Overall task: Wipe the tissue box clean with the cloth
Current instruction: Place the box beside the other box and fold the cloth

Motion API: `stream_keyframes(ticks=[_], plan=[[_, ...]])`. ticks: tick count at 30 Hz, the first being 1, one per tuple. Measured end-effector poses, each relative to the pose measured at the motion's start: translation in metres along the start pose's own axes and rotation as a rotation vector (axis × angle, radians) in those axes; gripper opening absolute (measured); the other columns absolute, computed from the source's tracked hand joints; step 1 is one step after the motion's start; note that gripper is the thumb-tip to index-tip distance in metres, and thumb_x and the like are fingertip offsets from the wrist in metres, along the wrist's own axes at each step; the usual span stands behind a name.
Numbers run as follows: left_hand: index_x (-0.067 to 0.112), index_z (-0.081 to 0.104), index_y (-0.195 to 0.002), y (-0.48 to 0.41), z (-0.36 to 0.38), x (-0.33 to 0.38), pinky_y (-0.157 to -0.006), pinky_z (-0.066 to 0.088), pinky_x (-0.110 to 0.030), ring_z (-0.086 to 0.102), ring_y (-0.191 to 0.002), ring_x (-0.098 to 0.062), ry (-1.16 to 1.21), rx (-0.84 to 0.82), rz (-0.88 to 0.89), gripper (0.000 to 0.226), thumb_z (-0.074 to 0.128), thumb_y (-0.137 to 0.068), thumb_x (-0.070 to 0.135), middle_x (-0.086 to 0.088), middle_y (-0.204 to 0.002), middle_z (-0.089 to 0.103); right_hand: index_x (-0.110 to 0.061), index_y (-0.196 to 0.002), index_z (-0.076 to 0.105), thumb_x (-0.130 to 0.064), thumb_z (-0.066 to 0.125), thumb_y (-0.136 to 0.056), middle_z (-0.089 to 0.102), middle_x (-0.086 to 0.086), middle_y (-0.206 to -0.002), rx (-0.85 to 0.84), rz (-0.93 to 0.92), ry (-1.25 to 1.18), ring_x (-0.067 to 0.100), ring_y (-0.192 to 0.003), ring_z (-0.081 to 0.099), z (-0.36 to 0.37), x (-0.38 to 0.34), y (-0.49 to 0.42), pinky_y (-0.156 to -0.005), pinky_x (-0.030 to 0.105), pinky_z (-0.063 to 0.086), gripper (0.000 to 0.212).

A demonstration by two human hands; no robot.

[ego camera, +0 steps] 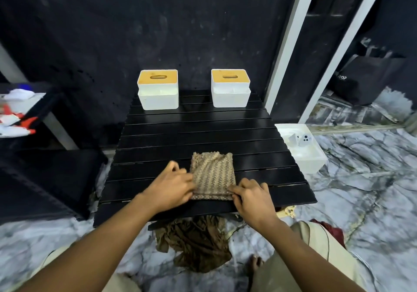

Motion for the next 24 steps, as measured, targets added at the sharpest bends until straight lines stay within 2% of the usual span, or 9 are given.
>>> stream_keyframes(ticks=[3,5,8,9,12,15,17,19,24], plan=[[0.032,0.067,-0.103,0.014,0.015,-0.006,-0.086,0.031,-0.034,0.056,-0.082,-0.010,0.122,-0.017,-0.071,0.044,0.043,-0.086,0.064,0.013,-0.090,0.055,-0.030,-0.100,0.072,-0.035,0.056,-0.078,0.057,-0.008,-0.082,-0.011,-0.074,0.081,0.018,-0.075,0.059,0.001,-0.006,0.001,-0.066,0.035,0.041,0.028],[0.034,0.067,-0.100,0.013,0.011,-0.007,-0.085,0.029,-0.032,0.057,-0.082,-0.009,0.130,0.021,-0.071,0.036,0.044,-0.087,0.058,0.015,-0.089,0.055,-0.030,-0.099,0.071,-0.041,0.059,-0.078,0.058,-0.007,-0.084,-0.030,-0.129,0.139,0.017,-0.078,0.058,0.002,-0.007,0.001,-0.069,0.036,0.042,0.027],[0.035,0.068,-0.095,0.002,-0.004,-0.012,-0.085,0.028,-0.030,0.056,-0.080,-0.007,0.143,0.103,-0.073,0.027,0.043,-0.091,0.045,0.016,-0.087,0.058,-0.026,-0.085,0.069,-0.030,0.060,-0.082,0.056,-0.004,-0.084,0.016,-0.232,0.183,0.020,-0.078,0.057,-0.013,-0.007,-0.005,-0.070,0.037,0.037,0.011],[0.035,0.068,-0.094,-0.005,-0.016,-0.016,-0.085,0.029,-0.030,0.056,-0.082,-0.007,0.184,0.154,-0.099,0.026,0.044,-0.091,0.044,0.017,-0.088,0.059,-0.024,-0.083,0.067,-0.029,0.056,-0.084,0.056,-0.004,-0.086,0.036,-0.230,0.160,0.020,-0.080,0.056,-0.023,-0.003,-0.011,-0.070,0.037,0.036,0.013],[0.034,0.066,-0.093,-0.035,-0.065,-0.031,-0.087,0.034,-0.033,0.055,-0.081,-0.004,0.379,0.291,-0.214,0.019,0.050,-0.091,0.042,0.021,-0.084,0.060,-0.025,-0.083,0.067,-0.037,0.045,-0.083,0.060,-0.010,-0.087,0.113,-0.098,-0.052,0.015,-0.083,0.055,-0.073,0.026,-0.036,-0.073,0.033,0.037,0.025],[0.036,0.068,-0.096,-0.081,-0.079,-0.044,-0.092,0.041,-0.037,0.056,-0.077,-0.002,0.505,0.174,-0.291,0.010,0.059,-0.094,0.038,0.020,-0.078,0.063,-0.023,-0.089,0.070,-0.029,0.055,-0.086,0.070,-0.006,-0.082,0.054,0.023,-0.274,0.017,-0.078,0.063,-0.110,0.064,-0.066,-0.077,0.034,0.049,0.016],[0.038,0.068,-0.095,-0.113,-0.080,-0.048,-0.093,0.045,-0.041,0.058,-0.082,-0.006,0.526,0.085,-0.314,0.008,0.060,-0.093,0.039,0.022,-0.078,0.062,-0.022,-0.099,0.070,-0.023,0.060,-0.090,0.072,-0.002,-0.086,-0.039,0.064,-0.249,0.020,-0.080,0.064,-0.118,0.086,-0.088,-0.080,0.033,0.050,0.013],[0.039,0.069,-0.095,-0.141,-0.087,-0.053,-0.096,0.045,-0.044,0.061,-0.090,-0.012,0.526,0.107,-0.349,0.009,0.060,-0.093,0.040,0.023,-0.081,0.062,-0.023,-0.102,0.069,-0.025,0.059,-0.092,0.073,-0.002,-0.092,-0.075,0.087,-0.183,0.024,-0.088,0.065,-0.121,0.111,-0.110,-0.083,0.035,0.050,0.014],[0.032,0.070,-0.104,-0.185,-0.120,-0.036,-0.091,0.031,-0.032,0.061,-0.093,-0.011,0.437,0.349,-0.346,0.016,0.057,-0.096,0.038,0.016,-0.098,0.070,-0.025,-0.101,0.069,-0.023,0.056,-0.095,0.075,-0.002,-0.092,0.112,0.123,-0.182,0.026,-0.091,0.067,-0.153,0.161,-0.133,-0.083,0.039,0.053,0.014]])
Point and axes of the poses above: each hand's wrist, its own y-axis away from the middle knuckle, its own z-axis out of the palm, x = y × z, the point moved 9 cm from there along -y, towards the middle knuckle
